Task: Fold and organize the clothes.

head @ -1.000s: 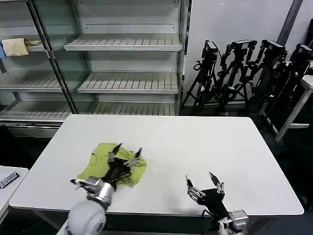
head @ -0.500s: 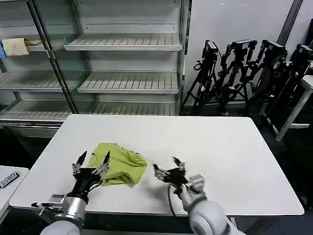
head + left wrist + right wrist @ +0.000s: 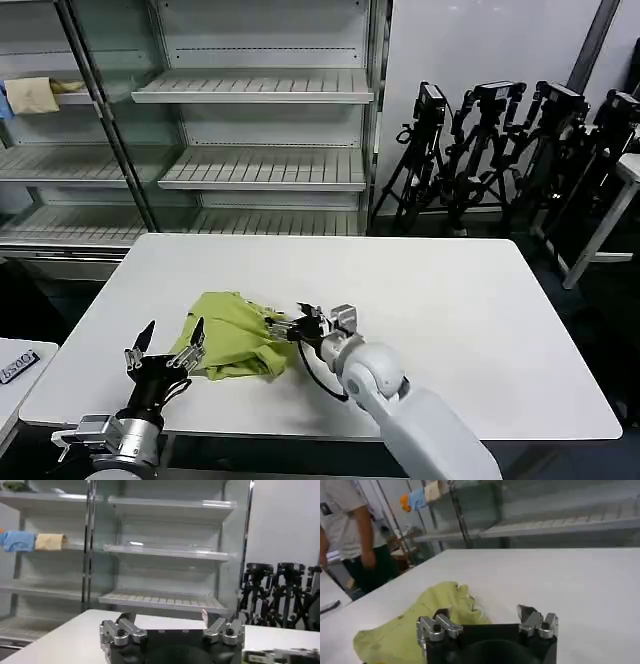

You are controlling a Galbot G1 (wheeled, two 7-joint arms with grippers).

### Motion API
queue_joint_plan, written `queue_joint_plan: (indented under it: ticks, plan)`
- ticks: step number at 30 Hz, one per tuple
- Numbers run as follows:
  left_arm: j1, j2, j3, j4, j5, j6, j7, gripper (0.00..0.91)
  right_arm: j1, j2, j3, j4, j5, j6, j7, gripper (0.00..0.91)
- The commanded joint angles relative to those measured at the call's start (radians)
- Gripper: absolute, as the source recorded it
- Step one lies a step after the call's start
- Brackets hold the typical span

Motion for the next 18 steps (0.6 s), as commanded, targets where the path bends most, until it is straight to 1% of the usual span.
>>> queue_joint_plan:
  ticks: [1,2,3,7,12,15,17,18]
  plan:
    - [0.025,-0.013,-0.019,-0.005,0.0,-0.005,-0.001,0.907,0.117,0.069,-0.009,-0.23,0.15,-0.025,-0.121,0.111]
    - [0.025,-0.014,-0.017,-0.002,0.0,-0.006,-0.001,0.907,0.115,0.068,-0.005,-0.235,0.159,-0.024,-0.121,0.01]
    - [0.025,-0.015,-0.016,0.0,0.0,-0.007,-0.002,0.907,0.112,0.066,-0.003,-0.238,0.164,-0.024,-0.12,0.0]
    - [0.023,-0.015,-0.015,0.004,-0.003,-0.009,-0.002,0.907,0.095,0.056,0.011,-0.243,0.206,-0.024,-0.127,0.0]
    - [0.018,-0.014,-0.013,0.007,-0.01,-0.008,-0.002,0.907,0.083,0.062,0.053,-0.251,0.264,-0.023,-0.12,0.0]
    - [0.014,-0.015,-0.009,0.008,-0.013,-0.008,-0.002,0.907,0.072,0.068,0.098,-0.262,0.334,-0.024,-0.102,0.0]
    - [0.012,-0.016,-0.005,0.009,-0.013,-0.007,-0.001,0.907,0.065,0.07,0.121,-0.266,0.363,-0.024,-0.095,0.0]
    - [0.012,-0.017,-0.002,0.009,-0.013,-0.007,-0.001,0.907,0.061,0.071,0.138,-0.269,0.395,-0.025,-0.089,0.0]
